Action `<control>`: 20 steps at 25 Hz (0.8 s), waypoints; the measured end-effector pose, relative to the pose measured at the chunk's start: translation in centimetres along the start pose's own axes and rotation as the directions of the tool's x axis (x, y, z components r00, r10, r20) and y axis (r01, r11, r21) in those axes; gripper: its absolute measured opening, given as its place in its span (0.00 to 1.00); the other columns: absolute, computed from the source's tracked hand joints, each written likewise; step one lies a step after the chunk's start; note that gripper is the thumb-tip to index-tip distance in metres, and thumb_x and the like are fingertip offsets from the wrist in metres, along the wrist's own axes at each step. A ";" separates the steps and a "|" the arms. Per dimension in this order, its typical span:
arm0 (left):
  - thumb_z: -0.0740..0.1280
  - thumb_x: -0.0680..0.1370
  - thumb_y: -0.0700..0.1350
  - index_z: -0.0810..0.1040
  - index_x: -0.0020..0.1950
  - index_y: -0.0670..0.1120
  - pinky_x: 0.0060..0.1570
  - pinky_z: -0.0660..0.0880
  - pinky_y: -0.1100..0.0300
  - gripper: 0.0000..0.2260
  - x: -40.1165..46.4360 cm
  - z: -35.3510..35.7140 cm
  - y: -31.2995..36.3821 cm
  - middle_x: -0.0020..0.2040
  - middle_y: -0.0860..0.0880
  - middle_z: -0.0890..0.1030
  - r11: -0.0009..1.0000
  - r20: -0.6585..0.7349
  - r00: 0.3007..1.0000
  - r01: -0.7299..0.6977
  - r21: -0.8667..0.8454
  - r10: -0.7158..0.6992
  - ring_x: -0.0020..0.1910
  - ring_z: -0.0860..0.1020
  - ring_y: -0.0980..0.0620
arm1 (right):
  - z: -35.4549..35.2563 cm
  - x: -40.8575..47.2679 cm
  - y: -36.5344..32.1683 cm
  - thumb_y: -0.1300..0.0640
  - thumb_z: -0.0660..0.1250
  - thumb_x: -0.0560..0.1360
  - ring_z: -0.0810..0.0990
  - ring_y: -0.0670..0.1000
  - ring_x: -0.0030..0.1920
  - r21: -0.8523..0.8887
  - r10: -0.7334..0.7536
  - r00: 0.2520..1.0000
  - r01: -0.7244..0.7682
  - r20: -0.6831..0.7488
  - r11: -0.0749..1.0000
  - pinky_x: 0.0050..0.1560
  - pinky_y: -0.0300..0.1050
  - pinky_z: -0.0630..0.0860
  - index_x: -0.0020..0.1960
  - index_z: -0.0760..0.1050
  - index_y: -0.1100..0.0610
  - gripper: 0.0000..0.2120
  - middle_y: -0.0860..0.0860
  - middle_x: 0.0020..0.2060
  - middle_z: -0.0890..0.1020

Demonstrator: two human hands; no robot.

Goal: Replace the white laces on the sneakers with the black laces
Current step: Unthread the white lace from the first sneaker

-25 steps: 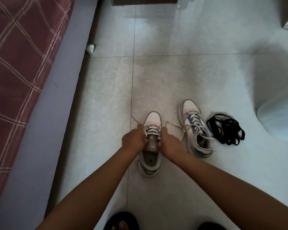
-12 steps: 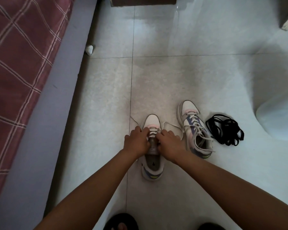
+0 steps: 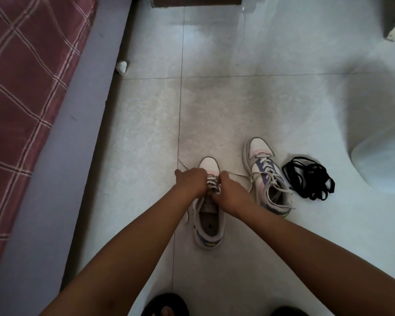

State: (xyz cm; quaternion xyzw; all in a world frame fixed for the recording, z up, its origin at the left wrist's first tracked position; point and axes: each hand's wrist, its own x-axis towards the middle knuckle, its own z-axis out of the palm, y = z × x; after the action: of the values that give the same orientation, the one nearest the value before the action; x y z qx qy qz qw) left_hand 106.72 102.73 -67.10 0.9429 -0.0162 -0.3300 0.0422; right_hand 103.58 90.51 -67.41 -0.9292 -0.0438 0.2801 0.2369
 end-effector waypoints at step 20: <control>0.58 0.76 0.37 0.77 0.30 0.43 0.37 0.74 0.60 0.16 -3.1 2.2 -1.5 0.33 0.45 0.79 -0.134 0.246 0.969 0.240 -0.961 -0.024 0.33 0.77 0.51 | 0.4 -2.0 3.6 0.55 0.59 0.77 0.78 0.62 0.52 -0.173 0.027 0.998 -0.017 0.057 0.985 0.40 0.46 0.64 0.54 0.61 0.56 0.10 0.61 0.51 0.78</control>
State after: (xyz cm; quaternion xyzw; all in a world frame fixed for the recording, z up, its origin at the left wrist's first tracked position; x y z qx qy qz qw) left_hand 102.93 104.21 -67.05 0.5627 0.3279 -0.3004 0.6968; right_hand 101.47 87.11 -68.39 -0.9379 -0.0646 0.3055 0.1511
